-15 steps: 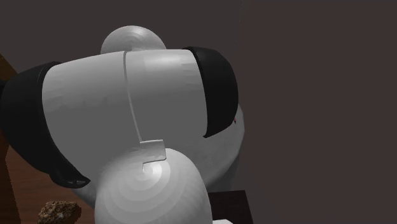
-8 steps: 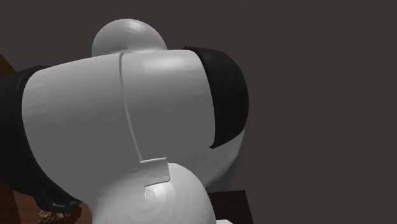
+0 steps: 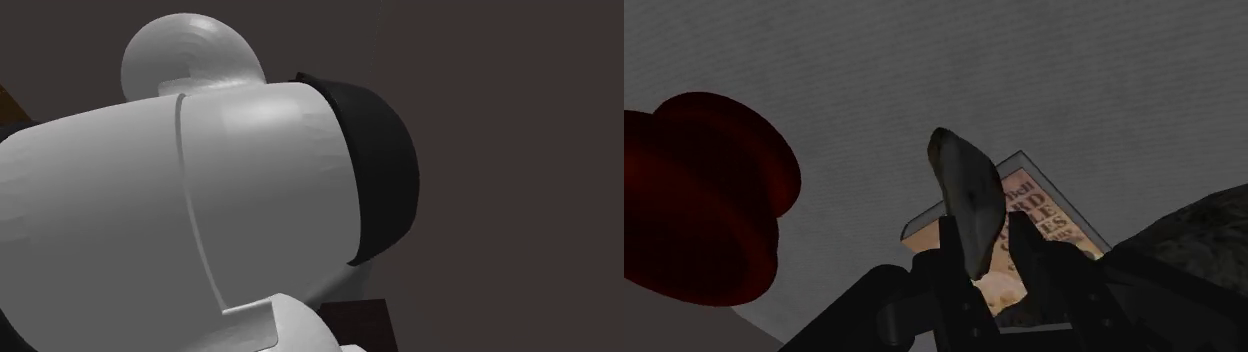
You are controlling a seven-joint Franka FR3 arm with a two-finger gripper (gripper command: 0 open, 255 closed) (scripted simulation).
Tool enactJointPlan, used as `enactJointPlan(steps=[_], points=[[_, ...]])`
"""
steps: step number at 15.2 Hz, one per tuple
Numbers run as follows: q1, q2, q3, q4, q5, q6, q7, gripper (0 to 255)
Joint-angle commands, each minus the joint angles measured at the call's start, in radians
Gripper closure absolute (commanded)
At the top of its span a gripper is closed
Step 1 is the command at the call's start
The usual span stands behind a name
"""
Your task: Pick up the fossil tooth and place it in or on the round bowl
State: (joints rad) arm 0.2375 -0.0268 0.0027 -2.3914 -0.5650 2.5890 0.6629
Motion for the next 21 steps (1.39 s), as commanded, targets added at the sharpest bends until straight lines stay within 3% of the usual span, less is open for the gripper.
enactJointPlan(steps=[1, 17, 21], points=[[0.003, -0.017, 0.002, 0.006, 0.019, -0.022, -0.018, 255], [0.026, -0.140, 0.004, 0.095, 0.138, -0.218, -0.149, 255], [-0.004, -0.163, -0.045, 0.071, 0.148, -0.192, -0.230, 255]])
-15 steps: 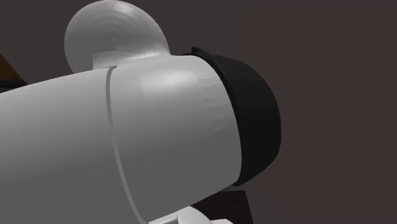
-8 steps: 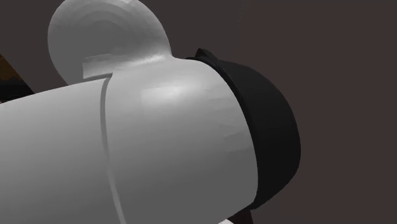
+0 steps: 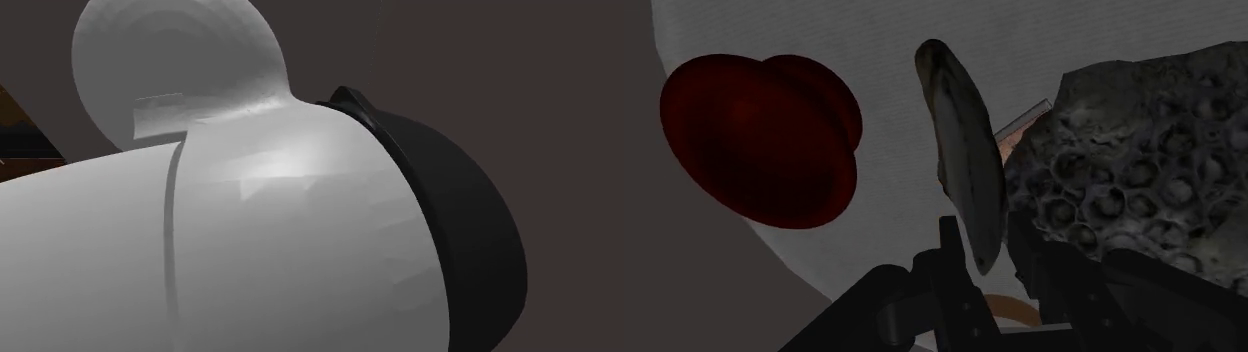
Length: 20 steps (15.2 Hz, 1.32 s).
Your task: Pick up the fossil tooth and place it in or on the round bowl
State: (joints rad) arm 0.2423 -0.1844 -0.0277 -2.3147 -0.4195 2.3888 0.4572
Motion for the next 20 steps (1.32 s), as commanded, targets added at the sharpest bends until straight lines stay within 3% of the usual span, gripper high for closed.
enactJointPlan(steps=[1, 15, 20], points=[[-0.019, -0.011, -0.032, -0.012, 0.006, 0.017, -0.052, 255], [-0.132, 0.020, -0.279, 0.024, 0.110, 0.110, -0.474, 255], [-0.136, 0.053, -0.283, -0.012, 0.100, 0.179, -0.460, 255]])
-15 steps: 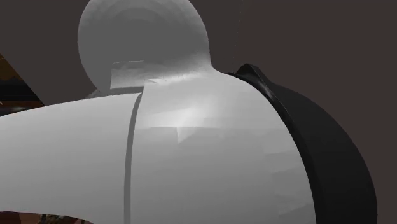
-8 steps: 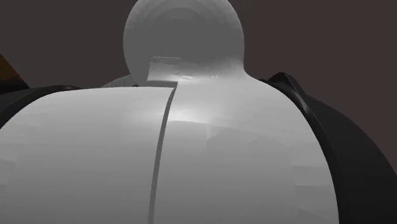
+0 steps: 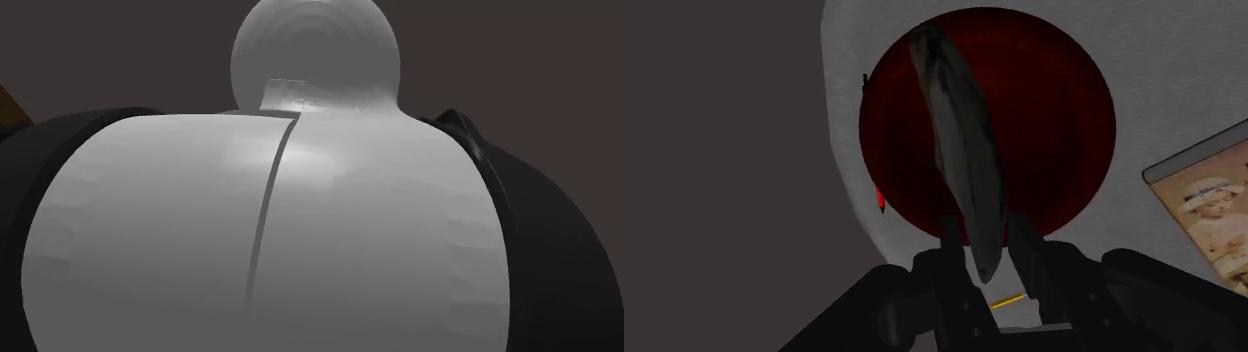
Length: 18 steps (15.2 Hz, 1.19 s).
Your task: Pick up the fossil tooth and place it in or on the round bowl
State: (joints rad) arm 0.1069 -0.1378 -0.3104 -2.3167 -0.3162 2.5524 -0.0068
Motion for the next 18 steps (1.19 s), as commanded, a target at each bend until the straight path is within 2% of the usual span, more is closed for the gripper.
enactJointPlan(steps=[1, 10, 17, 18], points=[[-0.002, 0.014, -0.002, -0.017, -0.005, 0.029, 0.007, 255], [-0.010, 0.095, -0.009, -0.069, -0.024, 0.160, 0.036, 255], [-0.013, 0.095, -0.006, -0.069, -0.024, 0.160, 0.036, 255], [-0.014, 0.096, -0.005, -0.078, -0.033, 0.170, 0.047, 0]])
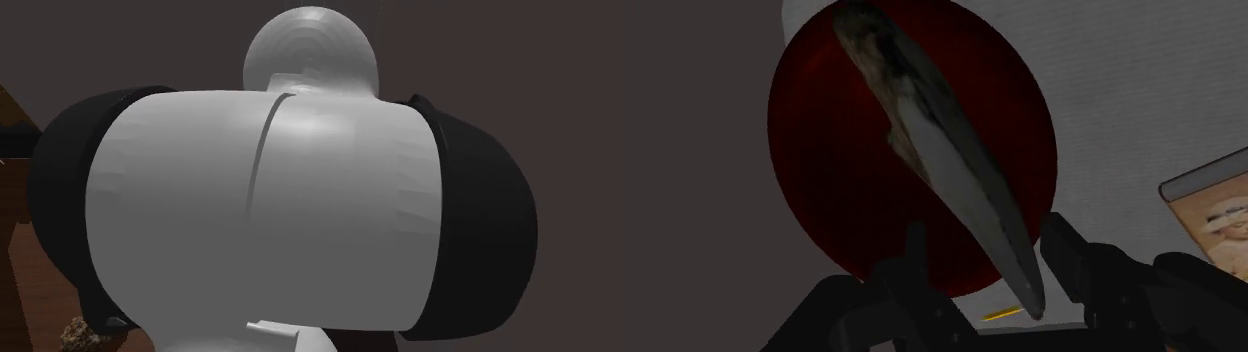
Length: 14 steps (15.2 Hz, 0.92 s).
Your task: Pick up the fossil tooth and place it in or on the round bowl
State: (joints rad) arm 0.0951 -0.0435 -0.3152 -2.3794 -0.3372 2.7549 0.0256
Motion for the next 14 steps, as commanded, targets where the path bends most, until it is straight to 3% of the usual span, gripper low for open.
enactJointPlan(steps=[1, 5, 9, 14], points=[[-0.001, 0.007, -0.003, 0.005, 0.010, -0.047, -0.010, 0], [-0.001, 0.000, -0.001, -0.006, -0.003, -0.042, 0.004, 0], [0.007, -0.131, 0.018, -0.016, -0.021, -0.167, 0.016, 0], [0.006, -0.131, 0.019, -0.016, -0.021, -0.167, 0.015, 0]])
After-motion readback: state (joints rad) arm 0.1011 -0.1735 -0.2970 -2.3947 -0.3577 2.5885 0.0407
